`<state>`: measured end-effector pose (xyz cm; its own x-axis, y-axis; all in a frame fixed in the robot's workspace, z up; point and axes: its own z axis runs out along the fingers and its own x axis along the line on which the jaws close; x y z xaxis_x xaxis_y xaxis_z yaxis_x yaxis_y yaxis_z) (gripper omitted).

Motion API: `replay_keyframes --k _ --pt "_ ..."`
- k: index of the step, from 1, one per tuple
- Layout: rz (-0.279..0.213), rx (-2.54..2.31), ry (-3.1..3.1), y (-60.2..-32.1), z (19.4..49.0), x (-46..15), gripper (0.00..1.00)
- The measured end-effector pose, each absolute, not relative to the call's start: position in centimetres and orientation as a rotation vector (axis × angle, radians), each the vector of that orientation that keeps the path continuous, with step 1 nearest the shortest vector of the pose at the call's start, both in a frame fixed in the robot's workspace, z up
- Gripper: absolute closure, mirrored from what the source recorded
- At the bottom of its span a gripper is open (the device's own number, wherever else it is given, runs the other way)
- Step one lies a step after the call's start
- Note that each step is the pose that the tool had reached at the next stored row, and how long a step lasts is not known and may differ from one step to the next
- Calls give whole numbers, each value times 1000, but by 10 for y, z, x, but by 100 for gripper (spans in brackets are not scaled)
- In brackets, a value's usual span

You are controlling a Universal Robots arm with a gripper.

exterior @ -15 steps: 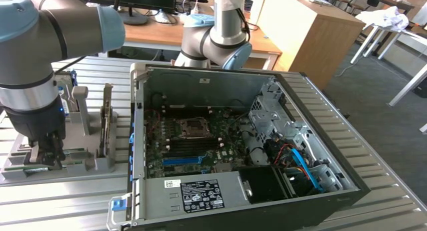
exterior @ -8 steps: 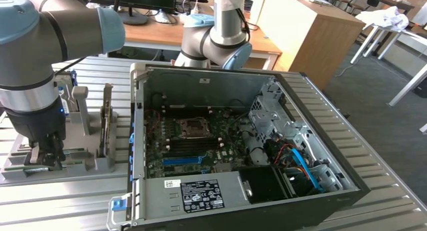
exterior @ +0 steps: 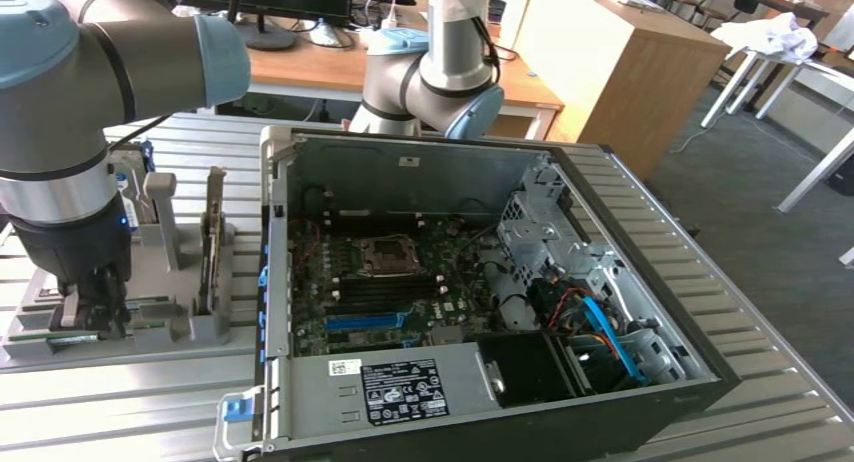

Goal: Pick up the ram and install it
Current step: 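Pick up the ram and move it above insertion slot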

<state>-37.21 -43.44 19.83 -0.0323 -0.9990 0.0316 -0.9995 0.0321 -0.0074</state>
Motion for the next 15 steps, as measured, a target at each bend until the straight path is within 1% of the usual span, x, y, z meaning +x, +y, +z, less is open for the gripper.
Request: replay_keyframes --k 1,7,9,10,15 --pt "43 2173 -2244 -434 198 -372 79" --pt "43 2173 -2244 -434 198 -372 79" --pt "42 2173 -2244 -434 198 -372 80" --pt "43 2173 -2244 -434 198 -372 87" --pt "43 2173 -2244 -434 198 -372 87"
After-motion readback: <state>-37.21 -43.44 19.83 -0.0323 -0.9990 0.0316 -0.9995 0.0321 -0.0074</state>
